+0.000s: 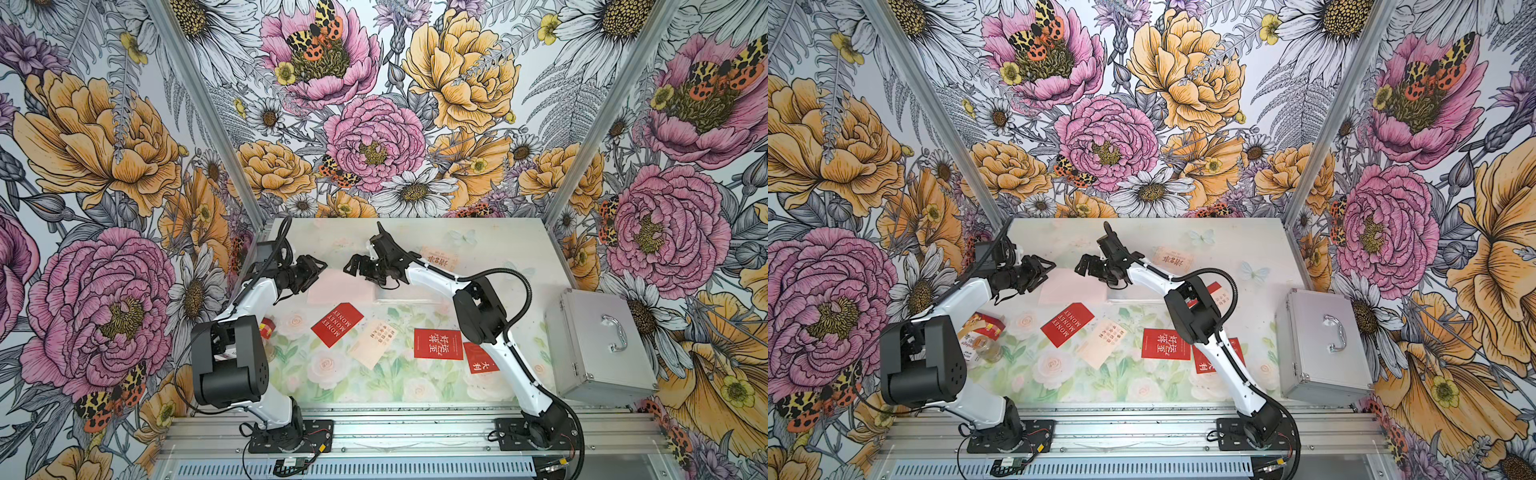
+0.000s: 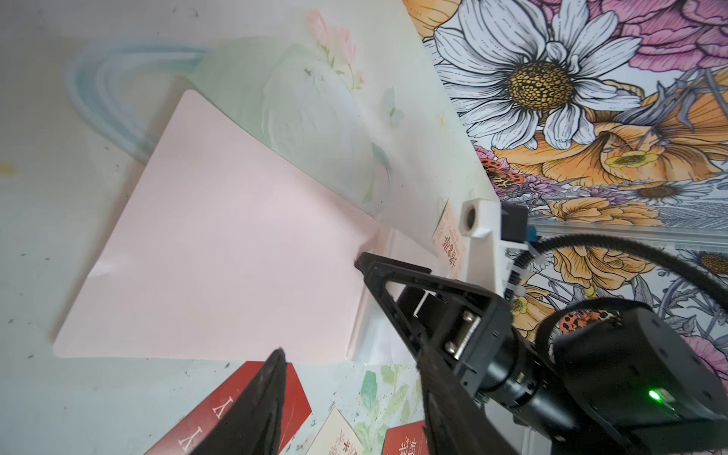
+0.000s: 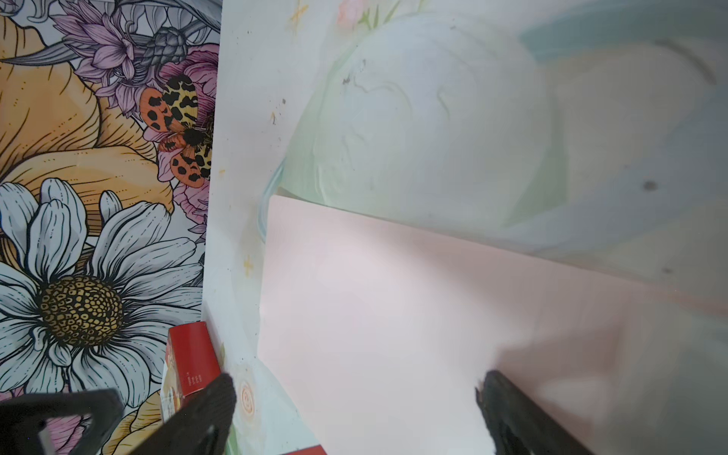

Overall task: Place the photos into the photo albums
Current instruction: Open the photo album at the center of the board.

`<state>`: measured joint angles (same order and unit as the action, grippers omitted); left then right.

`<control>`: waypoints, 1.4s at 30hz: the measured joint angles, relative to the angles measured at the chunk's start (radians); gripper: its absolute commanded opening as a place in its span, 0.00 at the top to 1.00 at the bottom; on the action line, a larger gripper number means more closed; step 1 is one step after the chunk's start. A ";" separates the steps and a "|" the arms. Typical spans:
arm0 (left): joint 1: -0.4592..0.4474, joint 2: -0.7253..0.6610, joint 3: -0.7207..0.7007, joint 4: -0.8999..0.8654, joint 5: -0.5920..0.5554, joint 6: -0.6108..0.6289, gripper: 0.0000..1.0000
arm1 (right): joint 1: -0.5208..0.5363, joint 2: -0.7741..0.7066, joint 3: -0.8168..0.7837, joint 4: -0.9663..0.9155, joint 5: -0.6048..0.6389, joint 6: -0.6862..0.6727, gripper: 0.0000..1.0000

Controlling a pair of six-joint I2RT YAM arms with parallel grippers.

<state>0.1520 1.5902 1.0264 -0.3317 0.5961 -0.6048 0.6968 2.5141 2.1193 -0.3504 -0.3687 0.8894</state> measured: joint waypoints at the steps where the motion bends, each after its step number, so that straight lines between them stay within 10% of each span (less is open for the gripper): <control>1: 0.000 0.008 0.000 0.004 0.000 0.000 0.45 | -0.004 -0.022 -0.023 -0.002 0.005 -0.005 0.02; 20: -0.027 0.135 -0.101 0.184 -0.002 -0.052 0.46 | -0.279 -0.590 -0.787 -0.013 0.138 -0.122 0.01; 42: -0.029 0.139 -0.148 0.237 -0.043 -0.052 0.46 | -0.284 -0.493 -0.715 -0.016 0.057 -0.151 0.01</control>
<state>0.1234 1.7294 0.8787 -0.0944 0.5526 -0.6567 0.4129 2.0212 1.4048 -0.3664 -0.3119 0.7387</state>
